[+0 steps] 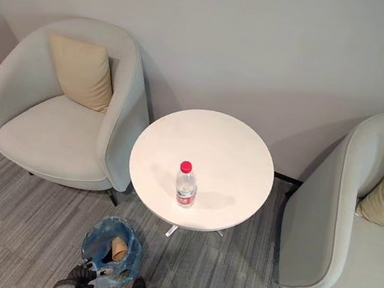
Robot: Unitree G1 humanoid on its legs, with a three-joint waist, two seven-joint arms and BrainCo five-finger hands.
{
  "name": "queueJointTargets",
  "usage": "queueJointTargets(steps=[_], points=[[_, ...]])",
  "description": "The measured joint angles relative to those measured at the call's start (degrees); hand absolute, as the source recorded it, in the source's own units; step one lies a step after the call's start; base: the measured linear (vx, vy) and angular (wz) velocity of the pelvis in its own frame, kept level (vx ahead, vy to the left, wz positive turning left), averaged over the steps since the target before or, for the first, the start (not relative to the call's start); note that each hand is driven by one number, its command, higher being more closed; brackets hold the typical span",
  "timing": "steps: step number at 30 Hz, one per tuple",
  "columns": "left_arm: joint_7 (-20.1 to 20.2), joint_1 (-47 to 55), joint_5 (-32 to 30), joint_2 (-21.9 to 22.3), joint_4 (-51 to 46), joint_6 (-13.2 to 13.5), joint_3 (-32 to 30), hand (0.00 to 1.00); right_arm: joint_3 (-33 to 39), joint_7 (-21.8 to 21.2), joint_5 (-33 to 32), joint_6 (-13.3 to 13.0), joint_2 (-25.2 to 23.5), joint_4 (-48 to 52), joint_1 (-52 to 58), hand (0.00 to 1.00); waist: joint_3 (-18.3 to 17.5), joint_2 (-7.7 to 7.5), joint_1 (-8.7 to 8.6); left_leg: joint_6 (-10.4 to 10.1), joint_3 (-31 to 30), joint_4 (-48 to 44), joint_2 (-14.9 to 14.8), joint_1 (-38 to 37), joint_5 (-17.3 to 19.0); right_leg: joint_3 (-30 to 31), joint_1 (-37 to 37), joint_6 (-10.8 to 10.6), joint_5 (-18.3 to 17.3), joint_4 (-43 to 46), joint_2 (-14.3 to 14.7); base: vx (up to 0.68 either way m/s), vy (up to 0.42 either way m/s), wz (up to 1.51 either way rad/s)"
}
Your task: Gather rubbish on tea table into small bin, then transfer packed bag to large trash can.
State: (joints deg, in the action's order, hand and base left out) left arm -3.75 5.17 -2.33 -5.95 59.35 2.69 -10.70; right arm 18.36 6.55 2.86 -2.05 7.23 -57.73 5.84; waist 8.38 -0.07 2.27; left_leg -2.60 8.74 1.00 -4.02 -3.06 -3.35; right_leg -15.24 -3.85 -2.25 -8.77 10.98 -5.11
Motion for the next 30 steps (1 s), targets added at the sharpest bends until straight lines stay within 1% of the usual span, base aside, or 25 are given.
queueJointTargets(steps=[3, 5, 6, 7, 10, 12, 14, 15, 18, 22, 27, 30], points=[[-0.01, 0.68, -0.06, -0.96, 0.6, 0.02, 0.16, 0.0, -1.94, 0.01, 0.13, -0.2, 1.67, 0.56, -0.03, 0.0, -0.19, -0.14, 0.08, 0.13, -0.67, 1.34, 0.32, -0.38, -0.65, 0.42, -0.07, -0.03, 0.5, -0.81, 0.13, -0.02, 0.012, -0.03], [0.0, 1.31, -0.08, -2.35, 1.01, 0.02, 1.7, 0.0, -4.74, -0.01, 0.45, -0.21, 3.17, 4.51, 0.16, 0.0, -0.23, -0.07, 0.14, 0.11, -0.89, 2.09, 0.58, -0.83, -0.85, 1.32, 0.05, -0.14, 0.82, -1.22, 0.24, -0.01, 0.018, -0.14], [-0.02, 1.62, -0.07, -2.91, 1.01, 0.03, 1.73, 0.0, -6.28, -0.04, 1.52, -0.29, 4.05, 8.8, 0.48, 0.0, -0.26, -0.01, 0.02, 0.11, -0.98, 2.24, 0.74, -0.92, -0.87, 1.61, 0.08, -0.2, 0.86, -1.3, 0.22, 0.0, 0.018, -0.1], [-0.02, 1.63, -0.07, -3.46, 0.95, 0.09, 1.97, 0.0, -7.61, -0.17, 2.16, -0.72, 5.09, 13.59, 1.12, 0.0, -0.31, 0.07, -0.05, 0.11, -0.98, 2.32, 0.85, -1.02, -0.86, 2.02, 0.1, -0.21, 0.87, -1.4, 0.21, 0.0, 0.018, -0.06], [-0.03, 1.73, -0.07, -4.04, 0.84, 0.41, 2.28, 0.0, -9.23, -0.57, 2.23, -2.18, 7.3, 22.94, 2.77, 0.0, -0.72, 0.25, -0.06, 0.11, -0.97, 2.65, 1.01, -1.17, -0.86, 2.7, 0.11, -0.34, 0.96, -1.78, 0.28, 0.02, 0.006, -0.04], [-0.03, 2.28, -0.07, -4.02, 0.51, 0.63, 2.69, 0.0, -10.51, -1.32, 2.2, -3.93, 8.9, 30.2, 3.56, 0.0, -1.13, 0.16, -0.11, 0.12, -0.99, 2.72, 1.09, -1.23, -0.86, 3.04, 0.06, -0.43, 1.08, -2.25, 0.34, 0.05, -0.003, -0.07], [-0.01, 2.9, -0.09, -4.0, 0.19, 1.03, 4.06, 0.0, -11.62, -2.01, 2.2, -5.09, 9.54, 34.26, 3.71, 0.0, -1.26, 0.02, -0.16, 0.13, -1.6, 2.72, 1.09, -1.29, -0.86, 3.37, 0.02, -0.37, 1.22, -2.6, 0.46, 0.06, -0.021, -0.1], [-0.02, 2.94, -0.09, -3.85, 0.19, 1.06, 4.42, 0.0, -12.07, -2.45, 2.14, -5.74, 9.56, 36.03, 3.66, 0.0, -1.31, -0.03, -0.11, 0.13, -3.17, 2.72, 1.04, -1.31, -0.86, 3.52, -0.13, -0.36, 1.38, -2.98, 0.62, 0.05, -0.037, -0.09], [-0.01, 2.96, -0.16, -3.77, -0.33, 1.72, 6.32, 0.0, -15.0, -3.22, 2.04, -6.96, 9.98, 39.75, 3.57, 0.0, -1.33, -0.06, -0.11, 0.12, -4.37, 2.74, 0.99, -1.52, -0.84, 3.46, -0.6, -0.35, 1.42, -3.25, 0.71, 0.03, -0.024, -0.01], [-0.01, 2.86, -0.64, -3.7, -0.53, 2.83, 6.84, 0.0, -19.21, -4.4, 1.98, -8.71, 10.68, 42.56, 3.28, 0.0, -1.41, 0.04, -0.14, 0.12, -4.97, 2.84, 0.95, -1.76, -0.83, 3.04, -0.98, -0.36, 1.42, -3.28, 0.74, 0.0, -0.009, 0.05], [0.03, 3.8, -0.69, -3.53, -0.51, 2.9, 9.31, 0.0, -24.19, -4.78, 1.71, -9.05, 11.54, 43.53, 0.74, 0.0, -1.42, 0.12, -0.04, 0.1, -5.59, 2.9, 0.93, -1.67, -0.83, 2.8, -0.94, -0.45, 1.46, -3.23, 0.72, -0.03, -0.001, 0.03], [-0.02, 4.45, -0.69, -3.47, -0.52, 3.2, 10.54, 0.0, -27.57, -5.5, 1.66, -10.01, 11.78, 43.53, -1.12, 0.0, -1.38, 0.29, 0.06, 0.09, -6.38, 2.89, 0.97, -1.07, -0.84, 2.24, -0.71, -0.49, 1.46, -3.26, 0.69, -0.02, -0.003, 0.09]])
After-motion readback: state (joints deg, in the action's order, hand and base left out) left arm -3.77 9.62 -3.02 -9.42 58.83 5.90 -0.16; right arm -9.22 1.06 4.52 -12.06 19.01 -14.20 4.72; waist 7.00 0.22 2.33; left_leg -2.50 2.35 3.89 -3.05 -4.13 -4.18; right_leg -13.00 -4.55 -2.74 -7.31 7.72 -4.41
